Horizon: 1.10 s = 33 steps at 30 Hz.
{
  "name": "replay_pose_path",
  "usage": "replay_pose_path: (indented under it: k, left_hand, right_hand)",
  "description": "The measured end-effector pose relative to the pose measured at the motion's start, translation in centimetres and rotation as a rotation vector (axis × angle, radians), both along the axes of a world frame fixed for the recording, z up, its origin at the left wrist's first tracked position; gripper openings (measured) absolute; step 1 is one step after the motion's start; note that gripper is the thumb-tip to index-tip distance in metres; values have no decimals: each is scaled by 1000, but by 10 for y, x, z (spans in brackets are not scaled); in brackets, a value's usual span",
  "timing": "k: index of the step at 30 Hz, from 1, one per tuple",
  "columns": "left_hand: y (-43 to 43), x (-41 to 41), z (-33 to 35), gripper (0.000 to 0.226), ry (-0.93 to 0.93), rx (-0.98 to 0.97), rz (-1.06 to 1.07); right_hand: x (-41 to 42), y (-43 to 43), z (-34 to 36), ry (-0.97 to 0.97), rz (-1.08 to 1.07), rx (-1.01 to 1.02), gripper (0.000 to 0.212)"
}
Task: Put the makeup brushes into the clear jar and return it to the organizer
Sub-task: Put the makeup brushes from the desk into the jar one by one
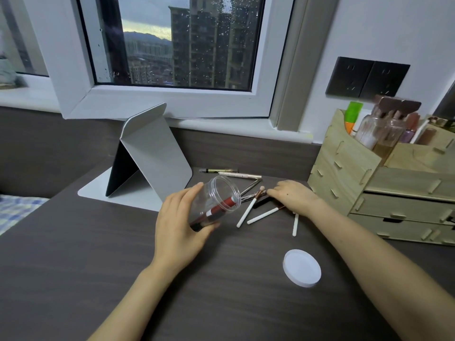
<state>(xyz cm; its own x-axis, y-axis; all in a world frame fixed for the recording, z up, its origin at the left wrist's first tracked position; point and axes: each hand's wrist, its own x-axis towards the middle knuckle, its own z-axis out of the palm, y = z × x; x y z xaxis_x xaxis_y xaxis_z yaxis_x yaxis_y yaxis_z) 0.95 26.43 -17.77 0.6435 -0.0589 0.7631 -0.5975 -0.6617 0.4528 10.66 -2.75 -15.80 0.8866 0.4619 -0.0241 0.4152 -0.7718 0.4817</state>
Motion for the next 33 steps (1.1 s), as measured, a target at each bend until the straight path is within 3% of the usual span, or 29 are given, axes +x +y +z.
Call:
replay_pose_path:
  k: [10,13,16,22,26,33]
  left_hand:
    - [3,-2,0,77,8,38,-9]
    - [3,-2,0,77,-3,37,-8]
    - [3,0,-2,81,-16,46,-11]
    - [-1,-1,-2,77,-43,65,-29]
    - [-4,-3,-2,72,-45,90,-56]
    - [-5,-6,-4,62,-106,161,-114]
  right_hand:
    - [2,5,-7,29,-89,208,24]
    - [-8,3,-3,-133,-9,239,19]
    - [-24,-7,3,-321,6,276,28]
    - [-100,-5,20,-507,-139,810,20]
    - [-149,26,29,-287,-101,1228,21]
    - [-172,73,29,77,68,1118,42]
